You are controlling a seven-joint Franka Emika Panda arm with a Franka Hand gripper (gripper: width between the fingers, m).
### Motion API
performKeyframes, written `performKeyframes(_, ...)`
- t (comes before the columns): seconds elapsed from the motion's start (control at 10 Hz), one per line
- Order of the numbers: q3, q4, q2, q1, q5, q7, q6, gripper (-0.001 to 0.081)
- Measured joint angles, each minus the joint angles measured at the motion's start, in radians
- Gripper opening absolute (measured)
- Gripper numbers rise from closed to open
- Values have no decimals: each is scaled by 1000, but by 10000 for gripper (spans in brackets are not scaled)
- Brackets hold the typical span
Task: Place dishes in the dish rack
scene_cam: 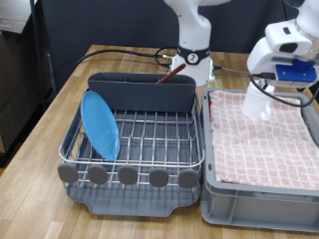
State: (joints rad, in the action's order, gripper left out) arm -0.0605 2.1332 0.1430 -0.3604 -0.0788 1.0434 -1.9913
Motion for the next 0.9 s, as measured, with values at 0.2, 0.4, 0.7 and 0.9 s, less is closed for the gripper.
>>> performKeyframes(0.2,-2,41,28,2,23,-6,-78,803)
performKeyframes(0.4,-2,38,28,2,20,-6,-73,803)
performKeyframes(0.7,-3,68,29,1,14,-7,-92,803)
performKeyframes(0.9,-6,102,29,1,-11,-27,-132,803)
